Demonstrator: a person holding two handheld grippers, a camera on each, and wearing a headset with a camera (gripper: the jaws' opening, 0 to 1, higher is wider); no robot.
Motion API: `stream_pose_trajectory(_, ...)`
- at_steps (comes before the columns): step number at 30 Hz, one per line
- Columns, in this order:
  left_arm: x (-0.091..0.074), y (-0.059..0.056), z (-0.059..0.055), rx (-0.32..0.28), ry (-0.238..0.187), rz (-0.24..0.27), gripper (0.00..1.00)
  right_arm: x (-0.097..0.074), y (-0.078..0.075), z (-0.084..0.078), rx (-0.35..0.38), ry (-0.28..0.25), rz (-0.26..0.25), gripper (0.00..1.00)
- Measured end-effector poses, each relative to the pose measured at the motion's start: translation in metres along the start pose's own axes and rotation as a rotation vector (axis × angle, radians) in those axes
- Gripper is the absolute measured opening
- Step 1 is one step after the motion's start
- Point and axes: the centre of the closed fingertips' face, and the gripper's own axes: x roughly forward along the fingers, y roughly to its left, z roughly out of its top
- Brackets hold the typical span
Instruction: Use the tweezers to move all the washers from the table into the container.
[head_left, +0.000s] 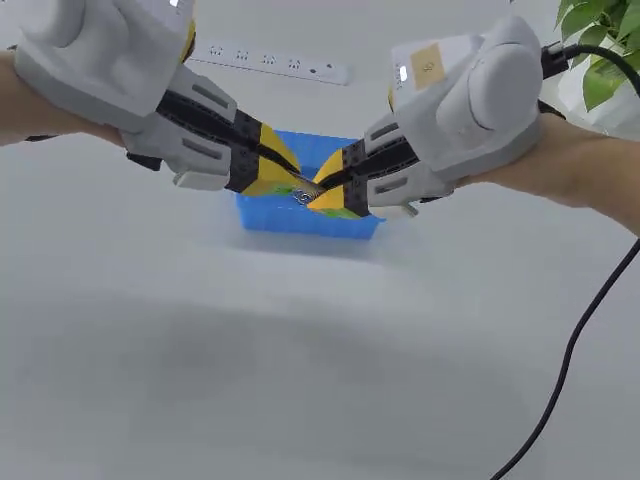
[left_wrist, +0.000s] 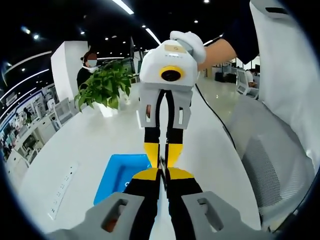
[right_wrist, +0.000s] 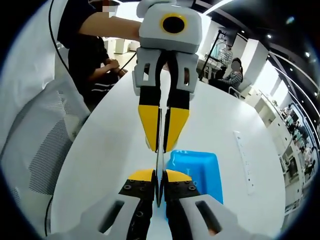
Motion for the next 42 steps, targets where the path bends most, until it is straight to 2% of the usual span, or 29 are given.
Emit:
stream_pose_trajectory(1,0.0,0.001,-0.005,0.009,0.015,-0.003,0.08,-0.001,0.0,0.0,-0.001,0.001,0.0,0.07)
stream_pose_trajectory(4,0.002,0.0,-0.006,0.004,0.016,-0.01,0.08,-0.002,0.006,-0.001,-0.007,0.009,0.008,0.07)
stream_pose_trajectory(5,0.004,-0.002,-0.009,0.015,0.029,-0.015,0.08,-0.002,0.007,-0.002,-0.004,0.01,0.009,0.07)
stream_pose_trajectory(9,0.016,-0.005,-0.026,0.013,0.073,-0.008,0.08,0.0,0.011,-0.009,0.016,0.015,0.009,0.07)
stream_pose_trajectory(13,0.028,-0.005,-0.039,-0.013,0.085,0.01,0.08,0.007,0.013,-0.018,0.037,0.017,0.015,0.07)
stream_pose_trajectory(18,0.044,-0.007,-0.067,-0.063,0.136,0.002,0.08,0.03,0.02,-0.04,0.094,0.033,0.032,0.07)
stream_pose_trajectory(21,0.056,-0.011,-0.088,-0.072,0.194,-0.012,0.08,0.045,0.027,-0.052,0.115,0.047,0.047,0.07)
stream_pose_trajectory(25,0.064,-0.012,-0.105,-0.088,0.222,-0.014,0.08,0.061,0.03,-0.067,0.129,0.065,0.056,0.07)
stream_pose_trajectory(34,0.069,-0.012,-0.121,-0.083,0.254,-0.049,0.08,0.071,0.034,-0.073,0.12,0.086,0.075,0.08)
stream_pose_trajectory(38,0.072,-0.014,-0.122,-0.097,0.255,-0.056,0.08,0.073,0.036,-0.079,0.094,0.122,0.095,0.08)
stream_pose_trajectory(42,0.072,-0.015,-0.123,-0.094,0.262,-0.053,0.08,0.074,0.037,-0.081,0.108,0.127,0.094,0.09)
